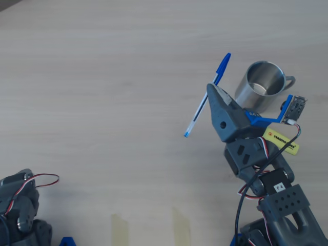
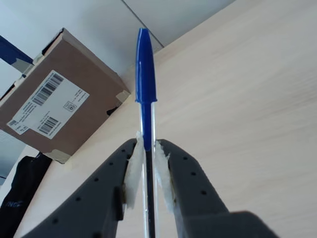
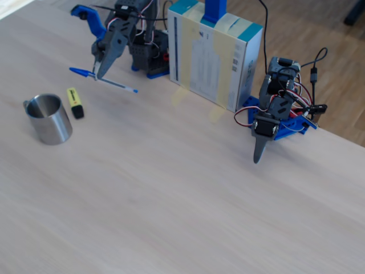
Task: Grab the blue pen and put it in the silver cup.
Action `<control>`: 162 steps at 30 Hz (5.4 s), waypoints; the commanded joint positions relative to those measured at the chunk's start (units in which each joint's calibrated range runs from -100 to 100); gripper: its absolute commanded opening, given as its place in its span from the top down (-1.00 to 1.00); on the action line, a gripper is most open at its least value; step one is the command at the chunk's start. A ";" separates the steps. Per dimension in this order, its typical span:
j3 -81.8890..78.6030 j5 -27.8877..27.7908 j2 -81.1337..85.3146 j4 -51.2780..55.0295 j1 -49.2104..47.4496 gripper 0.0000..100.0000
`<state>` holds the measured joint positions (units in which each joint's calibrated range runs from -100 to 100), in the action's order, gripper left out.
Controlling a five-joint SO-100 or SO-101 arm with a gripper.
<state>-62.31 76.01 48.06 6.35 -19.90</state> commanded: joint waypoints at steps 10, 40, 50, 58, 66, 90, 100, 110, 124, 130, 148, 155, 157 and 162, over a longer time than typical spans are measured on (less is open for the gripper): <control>0.77 -9.13 1.90 -9.74 4.19 0.95; 1.40 -22.13 1.98 -17.89 15.89 0.95; 1.31 -22.39 1.90 -18.06 19.73 0.95; 0.59 -22.39 1.23 -22.26 24.35 0.95; 0.68 -22.44 1.07 -22.18 30.46 0.95; 7.02 -22.44 -11.49 -28.61 29.67 0.95; 13.65 -22.39 -18.55 -28.61 25.92 0.95; 18.09 -21.97 -23.46 -28.70 23.83 0.95; 19.72 -21.97 -29.11 -29.13 23.39 0.95; 20.36 -21.97 -31.27 -31.36 23.39 0.95; 13.92 -22.07 -35.51 -47.40 23.65 0.95; 11.56 -21.97 -37.92 -53.84 23.74 0.95; 11.47 -21.92 -39.00 -56.07 23.74 0.95; 11.38 -21.92 -41.41 -57.96 23.74 0.95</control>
<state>-51.13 53.92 6.96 -50.23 3.68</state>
